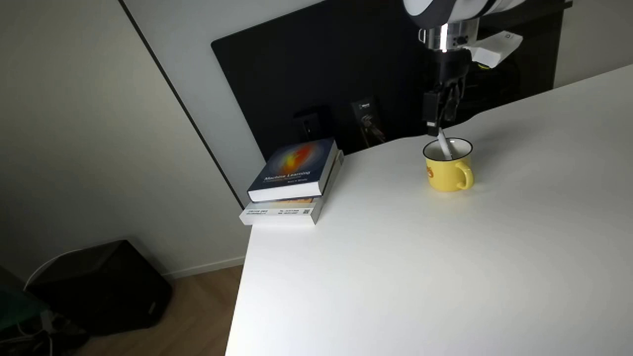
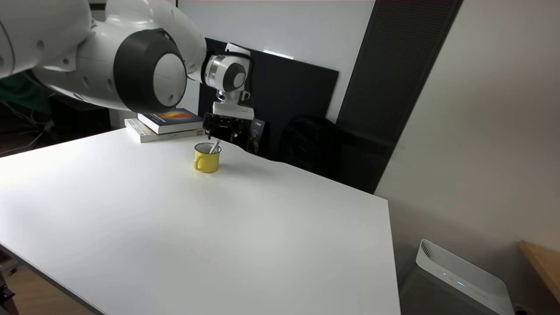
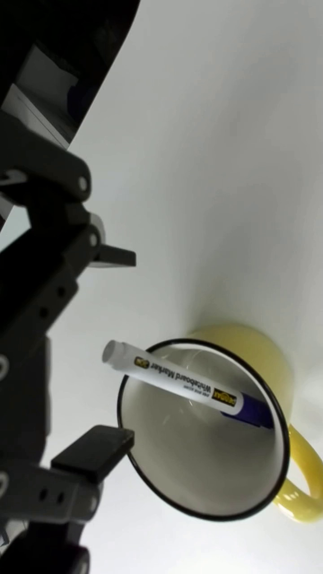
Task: Take the marker out of the mug, put it on the table, then put it back in the mug
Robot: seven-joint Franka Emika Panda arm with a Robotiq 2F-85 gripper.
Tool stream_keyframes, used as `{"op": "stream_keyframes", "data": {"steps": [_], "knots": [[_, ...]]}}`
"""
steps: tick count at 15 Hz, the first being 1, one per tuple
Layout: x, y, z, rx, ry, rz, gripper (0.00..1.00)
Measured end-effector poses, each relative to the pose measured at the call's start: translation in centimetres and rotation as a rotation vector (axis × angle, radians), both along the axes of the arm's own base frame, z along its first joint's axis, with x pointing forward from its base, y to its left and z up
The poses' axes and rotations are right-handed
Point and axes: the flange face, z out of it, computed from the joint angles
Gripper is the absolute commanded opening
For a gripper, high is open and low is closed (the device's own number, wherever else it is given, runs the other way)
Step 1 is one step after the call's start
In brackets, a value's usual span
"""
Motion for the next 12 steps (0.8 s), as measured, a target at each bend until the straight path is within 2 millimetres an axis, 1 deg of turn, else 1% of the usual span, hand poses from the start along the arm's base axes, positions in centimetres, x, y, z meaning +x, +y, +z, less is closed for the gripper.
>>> {"op": "stream_keyframes", "data": {"steps": [2,4,8,9,10,12], "knots": [[0.02,-0.08,0.01,0.007,0.001,-0.004,0.45],[0.04,-0.18,0.01,0.010,0.002,-0.006,0.33],[0.08,-0.38,0.03,0.018,0.003,-0.012,0.05],[0.08,-0.36,0.03,0.023,0.004,-0.013,0.00],[0.09,-0.32,0.09,0.029,0.004,-0.015,0.05],[0.10,-0.24,0.24,0.042,0.004,-0.018,0.04]]}}
